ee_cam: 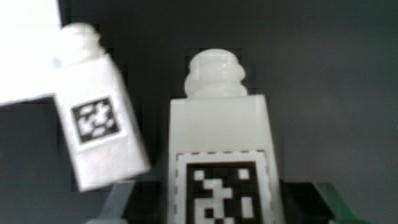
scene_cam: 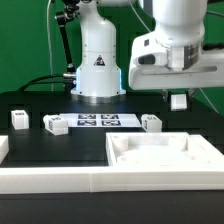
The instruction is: Assemble square table
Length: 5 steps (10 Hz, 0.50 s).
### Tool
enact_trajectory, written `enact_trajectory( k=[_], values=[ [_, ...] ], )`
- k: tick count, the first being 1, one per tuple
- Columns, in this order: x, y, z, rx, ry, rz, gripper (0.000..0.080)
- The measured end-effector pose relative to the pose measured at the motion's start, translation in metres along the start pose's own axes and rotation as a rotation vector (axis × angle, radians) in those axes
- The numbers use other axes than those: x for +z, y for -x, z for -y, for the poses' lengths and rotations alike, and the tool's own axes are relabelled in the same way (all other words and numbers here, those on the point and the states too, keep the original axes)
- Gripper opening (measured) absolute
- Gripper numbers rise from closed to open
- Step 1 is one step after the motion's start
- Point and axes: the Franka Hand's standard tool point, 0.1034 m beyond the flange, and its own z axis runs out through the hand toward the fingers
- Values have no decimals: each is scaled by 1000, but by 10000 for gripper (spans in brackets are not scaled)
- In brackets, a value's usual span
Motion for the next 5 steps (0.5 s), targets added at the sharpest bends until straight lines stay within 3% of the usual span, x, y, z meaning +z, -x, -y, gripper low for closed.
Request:
enact_trajectory(
  k=[2, 5],
  values=[
    [-18, -12, -7, -79, -12, -118, 288],
    [-19, -22, -4, -79, -17, -343, 288]
  ],
)
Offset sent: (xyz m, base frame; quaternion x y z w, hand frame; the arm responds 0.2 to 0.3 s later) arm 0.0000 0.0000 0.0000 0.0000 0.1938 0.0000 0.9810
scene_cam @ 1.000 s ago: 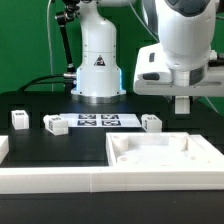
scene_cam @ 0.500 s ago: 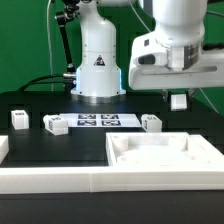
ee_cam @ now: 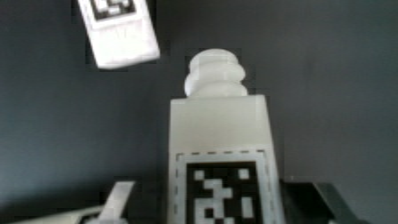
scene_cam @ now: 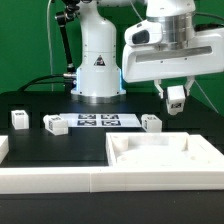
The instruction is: Assemble square table
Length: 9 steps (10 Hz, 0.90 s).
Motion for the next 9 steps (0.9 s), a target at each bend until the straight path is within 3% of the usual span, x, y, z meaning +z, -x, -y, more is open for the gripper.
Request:
enact_trajectory(
  k=[2, 6, 9],
  values=[
    [-2, -7, -3, -46, 9, -144, 288],
    [-31, -40, -23, -184, 36, -377, 288],
    [-28, -39, -20, -180, 33, -399, 288]
  ],
)
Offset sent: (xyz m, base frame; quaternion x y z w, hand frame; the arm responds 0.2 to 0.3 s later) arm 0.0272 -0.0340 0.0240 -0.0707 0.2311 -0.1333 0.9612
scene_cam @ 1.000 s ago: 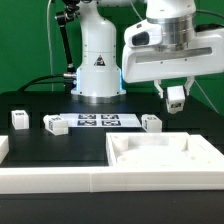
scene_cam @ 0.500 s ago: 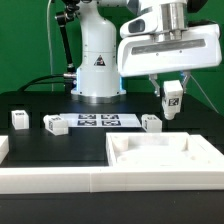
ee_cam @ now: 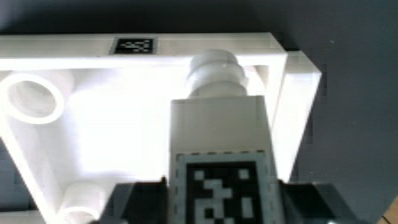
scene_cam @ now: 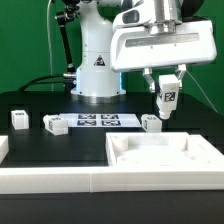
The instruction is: Assemble square table
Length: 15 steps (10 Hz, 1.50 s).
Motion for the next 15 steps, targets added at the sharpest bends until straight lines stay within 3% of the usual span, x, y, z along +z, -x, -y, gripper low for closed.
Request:
enact_trajectory(
  k=[1, 3, 6, 11, 15],
  values=[
    [0, -1, 0, -2, 0, -1, 288],
    [0, -39, -11, -60, 1, -32, 288],
    [11, -60, -26, -121, 5, -41, 288],
    [20, -58, -23, -122, 5, -50, 288],
    [37, -105, 1, -103, -26, -86, 288]
  ],
)
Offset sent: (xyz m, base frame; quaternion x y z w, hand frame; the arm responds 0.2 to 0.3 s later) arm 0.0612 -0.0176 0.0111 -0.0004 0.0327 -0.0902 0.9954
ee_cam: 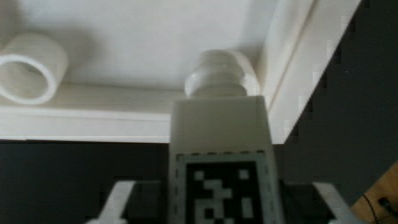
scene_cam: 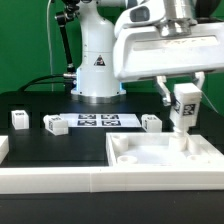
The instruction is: Assemble square table
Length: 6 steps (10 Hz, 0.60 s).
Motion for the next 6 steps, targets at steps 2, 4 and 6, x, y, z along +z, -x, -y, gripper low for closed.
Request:
enact_trajectory(
  k=[2, 4, 6],
  values=[
    [5, -10, 12, -7, -9, -12, 288],
    [5, -10, 10, -6, -6, -23, 288],
    [8, -3, 8, -5, 3, -41, 288]
  ],
)
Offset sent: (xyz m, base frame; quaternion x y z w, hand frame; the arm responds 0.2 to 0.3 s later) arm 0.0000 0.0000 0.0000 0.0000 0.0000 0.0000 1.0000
